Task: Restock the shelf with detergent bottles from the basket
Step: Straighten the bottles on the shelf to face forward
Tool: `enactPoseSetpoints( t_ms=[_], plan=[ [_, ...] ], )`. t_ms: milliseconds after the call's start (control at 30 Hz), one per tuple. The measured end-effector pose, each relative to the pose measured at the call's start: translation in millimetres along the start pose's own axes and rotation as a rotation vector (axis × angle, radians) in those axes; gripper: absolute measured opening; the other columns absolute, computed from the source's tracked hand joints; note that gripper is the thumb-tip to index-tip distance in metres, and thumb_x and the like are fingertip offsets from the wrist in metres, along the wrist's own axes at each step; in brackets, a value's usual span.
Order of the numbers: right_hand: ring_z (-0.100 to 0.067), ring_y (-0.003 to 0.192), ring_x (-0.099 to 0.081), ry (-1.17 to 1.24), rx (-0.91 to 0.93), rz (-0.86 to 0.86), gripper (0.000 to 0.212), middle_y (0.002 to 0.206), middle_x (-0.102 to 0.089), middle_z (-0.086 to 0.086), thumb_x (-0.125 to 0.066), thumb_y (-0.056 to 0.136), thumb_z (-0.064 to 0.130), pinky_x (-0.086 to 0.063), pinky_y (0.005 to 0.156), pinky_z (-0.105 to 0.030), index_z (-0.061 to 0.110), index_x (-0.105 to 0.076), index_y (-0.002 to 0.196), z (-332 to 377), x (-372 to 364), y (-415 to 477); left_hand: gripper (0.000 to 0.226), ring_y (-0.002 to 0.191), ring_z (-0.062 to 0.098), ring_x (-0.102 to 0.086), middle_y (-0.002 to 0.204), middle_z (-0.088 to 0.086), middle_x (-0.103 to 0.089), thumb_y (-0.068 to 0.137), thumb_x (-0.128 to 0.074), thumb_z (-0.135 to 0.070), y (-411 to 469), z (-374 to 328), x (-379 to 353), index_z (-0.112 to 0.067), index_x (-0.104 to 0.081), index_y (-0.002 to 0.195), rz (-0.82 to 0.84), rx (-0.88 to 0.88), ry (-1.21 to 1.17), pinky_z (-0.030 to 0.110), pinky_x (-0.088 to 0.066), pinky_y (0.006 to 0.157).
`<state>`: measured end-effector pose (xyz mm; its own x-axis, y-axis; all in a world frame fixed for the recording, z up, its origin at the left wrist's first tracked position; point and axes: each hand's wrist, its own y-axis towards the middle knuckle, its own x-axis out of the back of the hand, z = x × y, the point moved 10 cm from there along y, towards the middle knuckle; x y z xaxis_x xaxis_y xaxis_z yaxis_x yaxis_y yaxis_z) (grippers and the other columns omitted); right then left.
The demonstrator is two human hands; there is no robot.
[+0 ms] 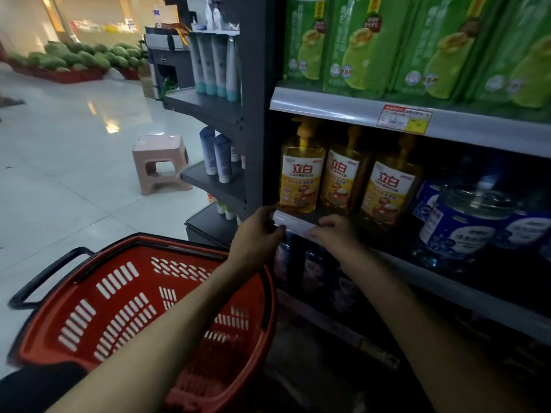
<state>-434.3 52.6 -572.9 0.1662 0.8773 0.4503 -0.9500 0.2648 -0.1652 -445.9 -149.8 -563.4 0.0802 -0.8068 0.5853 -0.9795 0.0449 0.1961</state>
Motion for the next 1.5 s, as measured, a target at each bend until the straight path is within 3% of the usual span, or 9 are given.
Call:
enactPoseSetpoints(
  t_ms=[100,300,633,833,933,1100,1233,1367,1500],
  plan=[
    [-0.022,0.103,-0.054,0.061,-0.025,-0.023,0.042,0.123,-0.058,-0.012,-0.066,0.092,0.005,-0.043,0.077,-0.027,0.007,-0.056,0.133,-4.9,9.2,20.8,0.059,0.110,0.010,-0.066,0.122,-0.012,-0.067,0.086,-0.072,-0.048,36.1,-11.6,-19.6,-0.033,-0.052,0.139,-0.094,-0.004,-0.075,0.045,-0.059,0.092],
    [-0.021,0.103,-0.054,0.100,0.065,-0.044,0.049,0.131,-0.057,-0.014,-0.054,0.093,-0.009,-0.041,0.060,-0.019,0.012,-0.054,0.138,-5.0,21.1,51.4,0.092,0.125,0.028,-0.054,0.140,0.005,-0.047,0.082,-0.078,-0.052,88.1,-30.9,-43.8,-0.027,-0.027,0.154,-0.271,0.031,-0.065,0.043,-0.050,0.087],
    [-0.018,0.110,-0.053,0.168,0.161,-0.054,0.049,0.130,-0.057,-0.011,-0.054,0.093,-0.009,-0.046,0.086,-0.028,0.013,-0.054,0.136,17.6,7.9,71.5,0.134,0.132,0.026,-0.054,0.148,0.003,-0.048,0.055,-0.079,-0.075,123.1,-39.4,-38.9,-0.032,-0.009,0.160,-0.389,0.055,-0.128,0.057,-0.056,0.095],
    [-0.023,0.137,-0.047,0.295,0.124,0.021,0.065,0.147,-0.052,-0.004,-0.049,0.094,-0.011,-0.046,0.107,-0.038,0.020,-0.043,0.150,17.0,-11.0,86.1,0.096,0.127,0.033,-0.050,0.139,0.007,-0.042,0.078,-0.077,-0.055,101.9,-32.3,-50.3,-0.024,-0.024,0.152,-0.398,0.160,-0.104,0.056,-0.051,0.095],
    [-0.019,0.136,-0.046,0.323,0.128,0.044,0.072,0.146,-0.050,0.000,-0.051,0.092,-0.014,-0.047,0.102,-0.035,0.022,-0.039,0.153,17.6,-20.3,93.4,0.076,0.122,0.027,-0.053,0.135,0.003,-0.041,0.084,-0.073,-0.045,93.0,-12.9,-54.1,-0.027,-0.035,0.148,-0.314,0.174,-0.217,0.047,-0.053,0.095],
    [-0.027,0.126,-0.057,0.326,0.072,0.045,0.072,0.141,-0.058,-0.005,-0.059,0.089,-0.009,-0.054,0.078,-0.033,0.026,-0.043,0.150,12.6,-31.0,101.1,0.084,0.114,0.010,-0.063,0.130,-0.007,-0.058,0.064,-0.070,-0.062,86.0,2.6,-48.3,-0.032,-0.050,0.140,-0.125,0.141,-0.401,0.039,-0.057,0.098],
    [-0.029,0.126,-0.057,0.306,0.057,-0.008,0.071,0.139,-0.059,-0.006,-0.055,0.089,-0.008,-0.055,0.093,-0.042,0.027,-0.042,0.150,13.4,-30.6,93.7,0.038,0.097,-0.006,-0.068,0.106,-0.020,-0.072,0.084,-0.081,-0.031,87.0,12.0,-51.3,-0.041,-0.061,0.115,-0.018,0.134,-0.464,0.025,-0.056,0.088],
    [-0.030,0.122,-0.060,0.361,0.044,-0.069,0.055,0.134,-0.062,-0.009,-0.061,0.091,0.000,-0.056,0.097,-0.048,0.022,-0.053,0.140,17.4,-36.8,91.5,0.070,0.105,0.007,-0.069,0.120,-0.007,-0.072,0.073,-0.079,-0.039,88.5,16.7,-49.5,-0.022,-0.059,0.138,0.001,0.185,-0.520,0.033,-0.057,0.095],
    [-0.031,0.121,-0.060,0.363,0.029,-0.101,0.048,0.135,-0.061,-0.008,-0.063,0.090,0.004,-0.054,0.100,-0.053,0.028,-0.055,0.131,17.8,-48.8,88.3,0.038,0.094,-0.002,-0.064,0.104,-0.017,-0.068,0.092,-0.075,-0.015,95.6,23.3,-54.3,-0.027,-0.054,0.121,0.039,0.200,-0.533,0.016,-0.051,0.079]
  ],
)
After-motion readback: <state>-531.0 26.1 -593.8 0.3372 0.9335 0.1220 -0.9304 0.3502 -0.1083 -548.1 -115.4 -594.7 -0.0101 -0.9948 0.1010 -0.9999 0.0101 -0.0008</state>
